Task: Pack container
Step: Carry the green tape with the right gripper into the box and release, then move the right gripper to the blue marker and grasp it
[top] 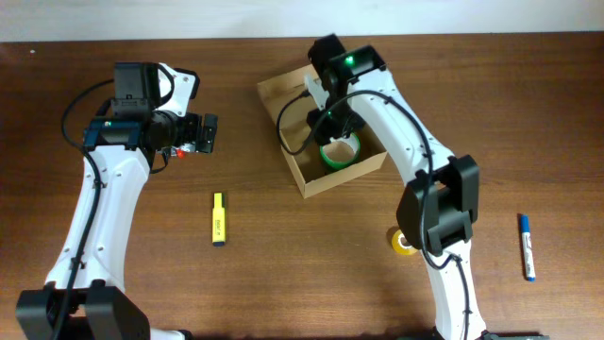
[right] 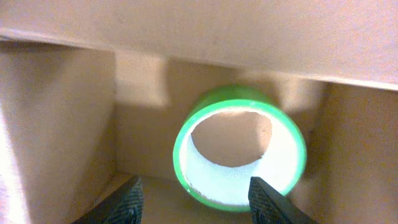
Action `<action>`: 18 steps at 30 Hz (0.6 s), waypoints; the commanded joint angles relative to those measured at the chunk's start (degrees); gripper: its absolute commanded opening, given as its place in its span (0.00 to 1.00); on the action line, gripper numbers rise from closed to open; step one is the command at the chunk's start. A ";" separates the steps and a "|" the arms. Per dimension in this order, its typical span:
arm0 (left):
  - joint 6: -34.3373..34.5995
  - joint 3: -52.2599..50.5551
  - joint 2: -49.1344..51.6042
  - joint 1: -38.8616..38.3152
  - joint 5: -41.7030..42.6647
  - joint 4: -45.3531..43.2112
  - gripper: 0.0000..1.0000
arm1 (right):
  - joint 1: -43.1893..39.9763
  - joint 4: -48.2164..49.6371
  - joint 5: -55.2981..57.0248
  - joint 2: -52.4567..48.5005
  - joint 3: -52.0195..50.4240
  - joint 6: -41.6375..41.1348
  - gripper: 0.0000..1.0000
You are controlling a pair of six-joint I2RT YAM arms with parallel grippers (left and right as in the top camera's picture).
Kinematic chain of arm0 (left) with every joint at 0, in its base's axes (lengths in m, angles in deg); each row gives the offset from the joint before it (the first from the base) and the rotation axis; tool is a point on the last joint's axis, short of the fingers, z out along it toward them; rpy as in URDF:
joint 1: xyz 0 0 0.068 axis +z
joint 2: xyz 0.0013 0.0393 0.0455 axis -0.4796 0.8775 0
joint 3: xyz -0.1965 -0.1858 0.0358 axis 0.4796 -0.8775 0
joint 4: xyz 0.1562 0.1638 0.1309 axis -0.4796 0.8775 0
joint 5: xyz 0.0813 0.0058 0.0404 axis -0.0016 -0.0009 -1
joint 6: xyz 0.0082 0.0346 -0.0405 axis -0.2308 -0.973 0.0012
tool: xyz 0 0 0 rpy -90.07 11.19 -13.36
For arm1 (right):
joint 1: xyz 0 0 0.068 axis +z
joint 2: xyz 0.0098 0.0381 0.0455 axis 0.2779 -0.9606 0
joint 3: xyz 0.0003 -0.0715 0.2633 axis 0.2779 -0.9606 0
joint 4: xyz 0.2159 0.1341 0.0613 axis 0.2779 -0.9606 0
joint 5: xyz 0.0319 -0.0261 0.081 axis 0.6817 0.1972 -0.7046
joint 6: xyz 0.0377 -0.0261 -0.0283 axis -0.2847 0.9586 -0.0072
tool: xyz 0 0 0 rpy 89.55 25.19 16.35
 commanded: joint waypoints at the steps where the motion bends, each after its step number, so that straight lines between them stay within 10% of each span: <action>1: -0.94 0.98 0.46 -0.24 -0.02 0.02 0.99 | 0.31 -2.49 4.11 2.71 7.32 -0.50 0.56; 8: -2.27 0.98 0.46 -0.24 -0.07 0.04 1.00 | -1.49 -6.80 14.32 17.00 10.40 -2.45 0.60; 18: -3.50 0.98 0.46 -0.24 -0.90 0.63 1.00 | -27.80 5.16 12.52 62.18 -44.39 -4.00 0.85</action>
